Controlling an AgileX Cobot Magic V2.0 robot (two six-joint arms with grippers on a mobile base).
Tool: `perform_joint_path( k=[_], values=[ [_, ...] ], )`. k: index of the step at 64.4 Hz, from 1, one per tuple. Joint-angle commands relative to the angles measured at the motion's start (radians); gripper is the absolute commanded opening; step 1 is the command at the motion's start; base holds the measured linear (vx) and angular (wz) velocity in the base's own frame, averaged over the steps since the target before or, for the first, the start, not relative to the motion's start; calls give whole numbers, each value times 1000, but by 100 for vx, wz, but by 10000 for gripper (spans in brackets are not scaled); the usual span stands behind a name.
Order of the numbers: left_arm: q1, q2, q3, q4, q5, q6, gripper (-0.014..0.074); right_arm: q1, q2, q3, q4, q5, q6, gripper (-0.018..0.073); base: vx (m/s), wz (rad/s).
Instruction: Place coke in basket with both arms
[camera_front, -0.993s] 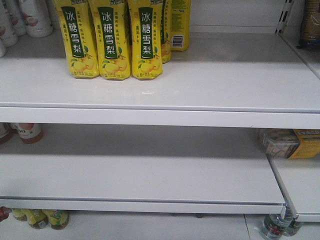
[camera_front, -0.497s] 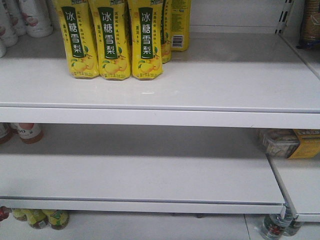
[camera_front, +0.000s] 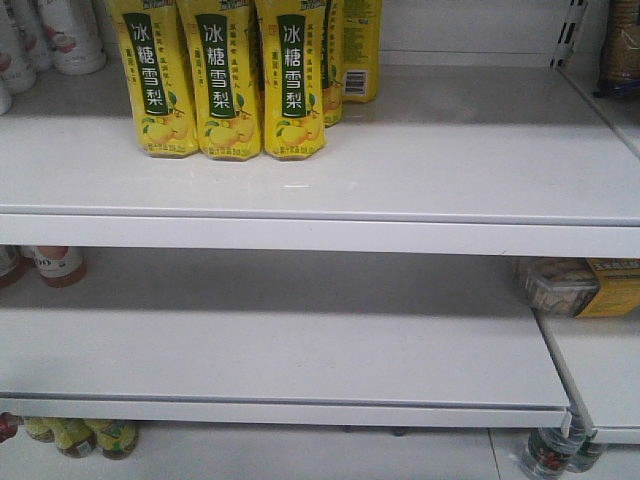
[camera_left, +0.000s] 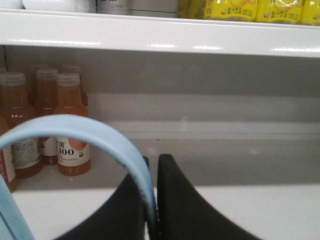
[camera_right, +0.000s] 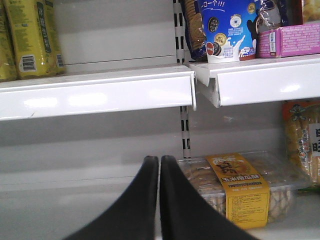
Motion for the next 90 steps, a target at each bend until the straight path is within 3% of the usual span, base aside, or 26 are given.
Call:
perform_joint_path(
  k=[1,90],
  values=[
    [-1,-21,-3,40,-143,46,-6,-7,-18,12,-7,-79,-10,-2,0,0],
    [-1,-21,-3,40,-143,46,-6,-7,-18,11,-7,-79,-10,-2,0,0]
  ],
)
